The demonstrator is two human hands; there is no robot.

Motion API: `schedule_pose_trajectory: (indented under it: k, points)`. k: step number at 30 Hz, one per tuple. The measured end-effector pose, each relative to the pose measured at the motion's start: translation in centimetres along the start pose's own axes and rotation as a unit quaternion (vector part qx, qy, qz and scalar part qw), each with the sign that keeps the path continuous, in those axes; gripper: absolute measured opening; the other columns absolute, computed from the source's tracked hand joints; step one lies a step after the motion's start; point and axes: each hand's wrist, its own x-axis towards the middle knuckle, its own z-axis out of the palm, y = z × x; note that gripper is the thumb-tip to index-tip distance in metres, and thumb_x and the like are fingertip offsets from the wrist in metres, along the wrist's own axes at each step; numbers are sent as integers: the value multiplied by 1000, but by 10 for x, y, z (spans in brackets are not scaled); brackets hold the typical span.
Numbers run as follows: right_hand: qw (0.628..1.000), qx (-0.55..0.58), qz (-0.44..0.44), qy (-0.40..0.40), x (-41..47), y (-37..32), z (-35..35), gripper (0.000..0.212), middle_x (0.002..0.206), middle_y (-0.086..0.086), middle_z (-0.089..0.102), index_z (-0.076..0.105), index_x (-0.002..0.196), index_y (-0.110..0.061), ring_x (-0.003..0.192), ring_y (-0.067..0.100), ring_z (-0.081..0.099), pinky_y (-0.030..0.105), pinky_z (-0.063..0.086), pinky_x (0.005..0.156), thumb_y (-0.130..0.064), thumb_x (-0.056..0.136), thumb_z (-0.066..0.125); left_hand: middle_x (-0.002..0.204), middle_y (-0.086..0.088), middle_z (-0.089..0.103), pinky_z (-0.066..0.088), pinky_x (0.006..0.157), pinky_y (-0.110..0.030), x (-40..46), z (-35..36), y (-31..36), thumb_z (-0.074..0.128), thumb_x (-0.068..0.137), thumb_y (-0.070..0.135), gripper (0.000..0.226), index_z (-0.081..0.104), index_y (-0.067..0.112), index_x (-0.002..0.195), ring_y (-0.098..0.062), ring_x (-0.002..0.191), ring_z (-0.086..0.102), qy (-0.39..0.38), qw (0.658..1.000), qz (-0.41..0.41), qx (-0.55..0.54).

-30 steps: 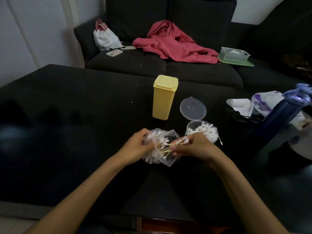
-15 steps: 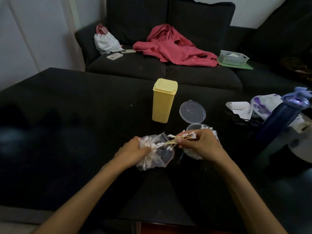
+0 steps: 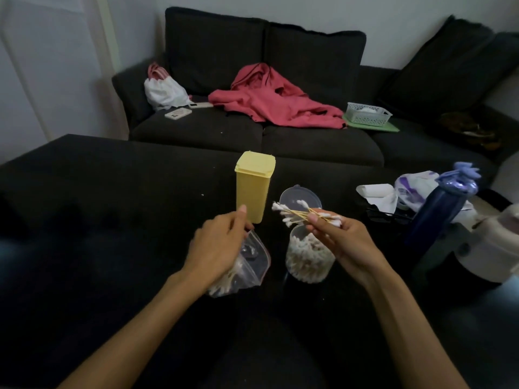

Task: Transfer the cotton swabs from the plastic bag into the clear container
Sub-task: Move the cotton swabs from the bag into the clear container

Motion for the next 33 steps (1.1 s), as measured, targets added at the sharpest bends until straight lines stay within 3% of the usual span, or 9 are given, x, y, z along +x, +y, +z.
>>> schedule_pose_trajectory:
  k: [5,7,12,15,19,23,26,30,33]
  points:
    - [999,-31,-14,-10,3,-3,-12,17,89,6,75,71,95,-12,79,9,70,16,54,68,-14,78,71,79,-5,67,40,57,-23,20,29,56,-1,87,70,88,61,11,108,-14,62,58,-230,951,-131,-159]
    - [997,-81,-17,-6,4,-3,-18,18,88,4,75,71,98,-13,82,11,71,19,54,70,-15,80,70,80,-5,69,35,66,-29,25,34,62,-6,79,78,96,61,13,104,-14,62,55,-255,945,-131,-155]
    - [987,-154,-52,-7,8,-1,-33,20,88,3,75,72,99,-13,85,13,71,26,55,75,-17,80,71,67,-1,67,24,42,-19,39,46,67,10,75,86,98,66,9,100,-7,45,39,-283,927,-131,-211]
    - [985,-162,-59,-24,8,-1,-37,15,87,0,75,72,96,-16,85,11,71,22,56,73,-16,81,70,62,3,63,25,42,-17,46,50,66,22,75,85,82,62,14,82,-5,43,40,-283,925,-120,-222]
    - [981,-181,-61,-29,10,1,-42,15,88,0,75,72,97,-16,86,11,71,26,56,78,-15,82,69,76,-1,59,39,74,-25,42,55,72,37,78,77,74,67,12,97,-11,65,49,-241,953,-88,-163]
    - [980,-193,-48,-21,14,5,-39,13,95,2,72,70,97,-20,90,14,69,29,54,81,-17,84,67,74,-3,62,38,60,-22,34,68,73,51,91,47,37,61,15,76,-10,68,55,-169,968,-36,-180]
    - [978,-202,-44,-18,17,8,-36,11,96,1,69,68,95,-22,92,14,66,24,51,77,-16,87,63,87,-13,69,46,72,-27,34,77,71,52,94,37,33,65,11,79,-22,84,65,-144,962,-58,-224]
    - [982,-190,-13,11,22,11,-33,15,107,7,64,63,104,-17,98,18,63,30,52,82,-20,90,58,73,-2,63,43,62,-25,38,88,69,50,95,28,27,65,12,80,-14,73,59,-99,969,-68,-216]
    - [984,-169,-23,44,22,11,-28,26,103,7,65,60,108,-14,91,15,65,25,51,74,-34,94,50,86,-5,65,46,69,-27,38,93,71,50,94,22,18,64,10,96,-15,81,61,-77,967,-67,-235]
